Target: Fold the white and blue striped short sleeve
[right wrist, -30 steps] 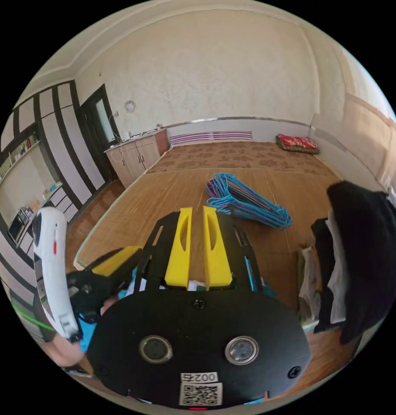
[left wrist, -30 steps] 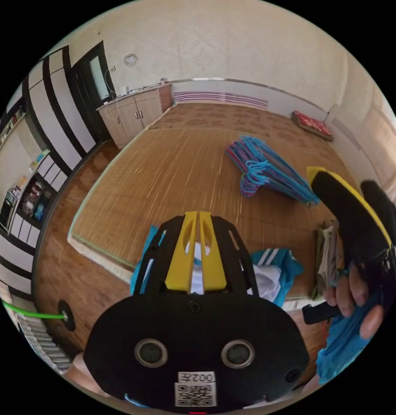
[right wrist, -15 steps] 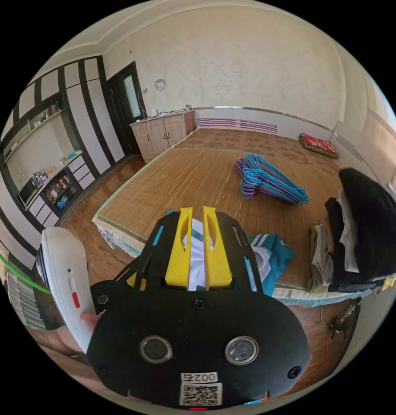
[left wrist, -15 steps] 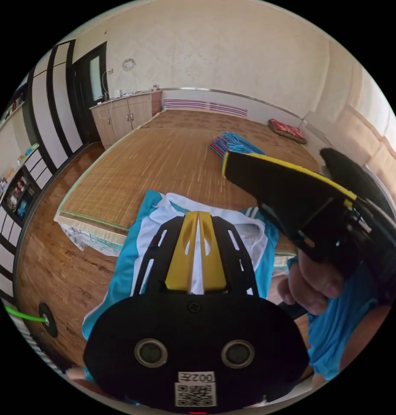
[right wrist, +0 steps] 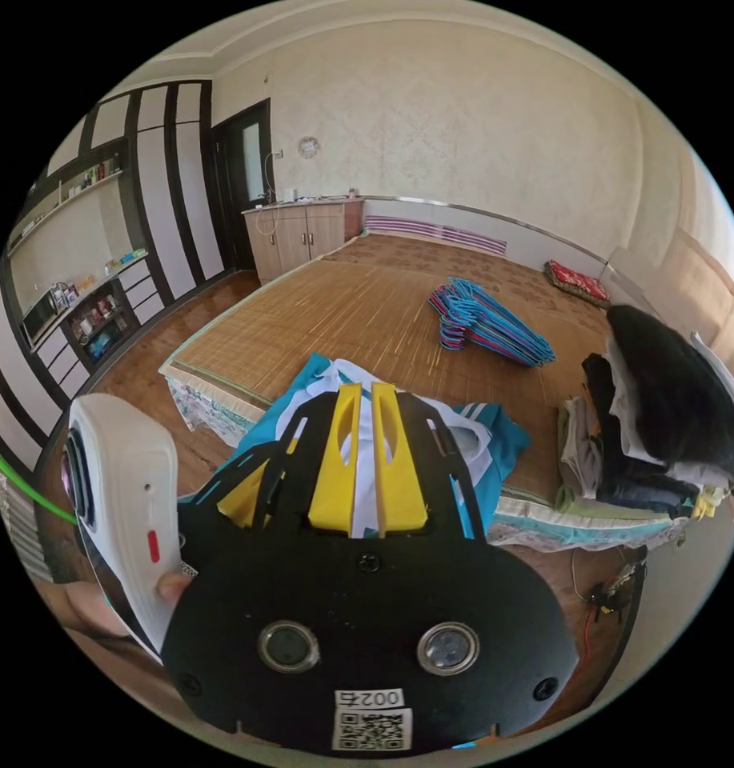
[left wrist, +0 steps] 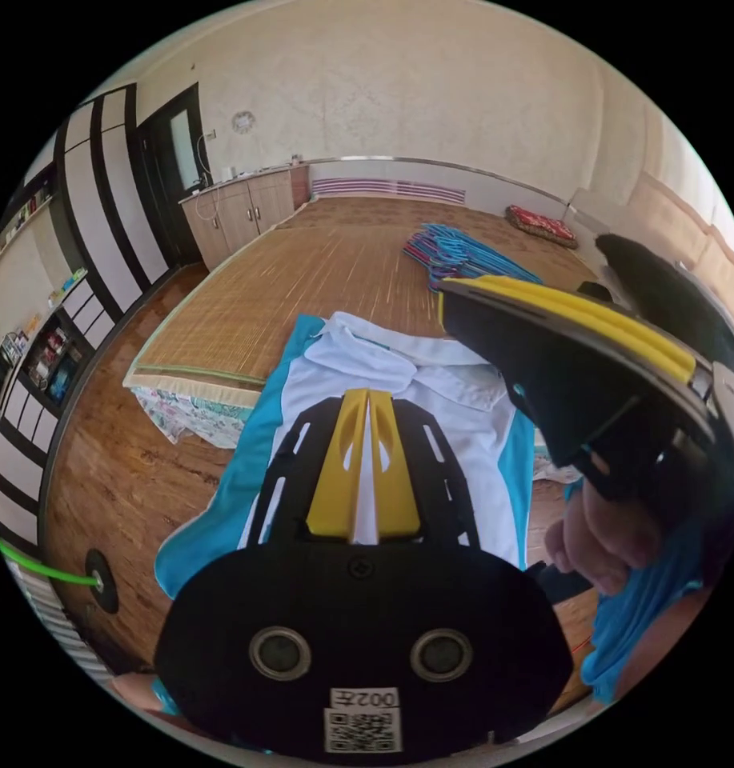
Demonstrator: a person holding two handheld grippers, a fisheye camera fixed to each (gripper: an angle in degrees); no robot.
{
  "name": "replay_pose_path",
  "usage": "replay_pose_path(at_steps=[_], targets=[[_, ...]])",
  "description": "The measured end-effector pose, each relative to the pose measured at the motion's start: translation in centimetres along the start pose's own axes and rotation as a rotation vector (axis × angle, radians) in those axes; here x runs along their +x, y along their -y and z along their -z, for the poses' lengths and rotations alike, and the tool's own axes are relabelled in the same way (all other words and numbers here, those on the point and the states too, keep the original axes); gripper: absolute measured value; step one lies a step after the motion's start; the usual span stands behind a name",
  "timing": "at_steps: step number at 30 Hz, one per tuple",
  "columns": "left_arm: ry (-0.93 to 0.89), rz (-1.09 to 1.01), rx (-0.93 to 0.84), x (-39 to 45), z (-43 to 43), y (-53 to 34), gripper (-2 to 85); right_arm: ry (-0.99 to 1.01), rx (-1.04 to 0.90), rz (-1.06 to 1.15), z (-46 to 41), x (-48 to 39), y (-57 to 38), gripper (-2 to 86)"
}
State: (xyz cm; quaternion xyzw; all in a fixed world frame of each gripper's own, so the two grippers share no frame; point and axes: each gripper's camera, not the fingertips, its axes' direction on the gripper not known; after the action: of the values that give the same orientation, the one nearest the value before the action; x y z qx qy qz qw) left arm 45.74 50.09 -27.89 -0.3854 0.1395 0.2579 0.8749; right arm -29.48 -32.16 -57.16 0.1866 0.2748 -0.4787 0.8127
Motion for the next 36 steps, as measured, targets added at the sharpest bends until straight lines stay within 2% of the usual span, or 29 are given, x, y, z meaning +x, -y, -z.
replay_pose_path(at_steps=[5,9,14,19,23,36], targets=[[-0.004,-0.041,-0.029,-0.1,0.4,-1.9,-1.0,0.025,-0.007,-0.071,0.6,-0.4,-2.0,0.4],[0.01,-0.022,-0.129,-0.6,0.2,-3.8,-1.0,0.092,-0.052,-0.108,0.8,-0.6,-4.7,0.1],[-0.005,0.002,-0.244,-2.3,0.4,-5.6,-1.0,0.235,-0.1,-0.052,1.0,0.1,-9.8,-0.7],[0.003,0.04,-0.233,-4.4,1.5,-8.1,-1.0,0.238,-0.192,0.04,1.1,-0.7,-14.6,-0.7],[0.051,0.031,-0.183,-5.2,2.6,-9.9,-1.0,0.333,-0.255,0.125,1.4,-2.2,-17.7,0.7],[0.003,0.066,-0.114,-9.8,5.5,-14.5,-1.0,0.523,-0.226,0.413,3.8,-9.5,-20.0,10.8]])
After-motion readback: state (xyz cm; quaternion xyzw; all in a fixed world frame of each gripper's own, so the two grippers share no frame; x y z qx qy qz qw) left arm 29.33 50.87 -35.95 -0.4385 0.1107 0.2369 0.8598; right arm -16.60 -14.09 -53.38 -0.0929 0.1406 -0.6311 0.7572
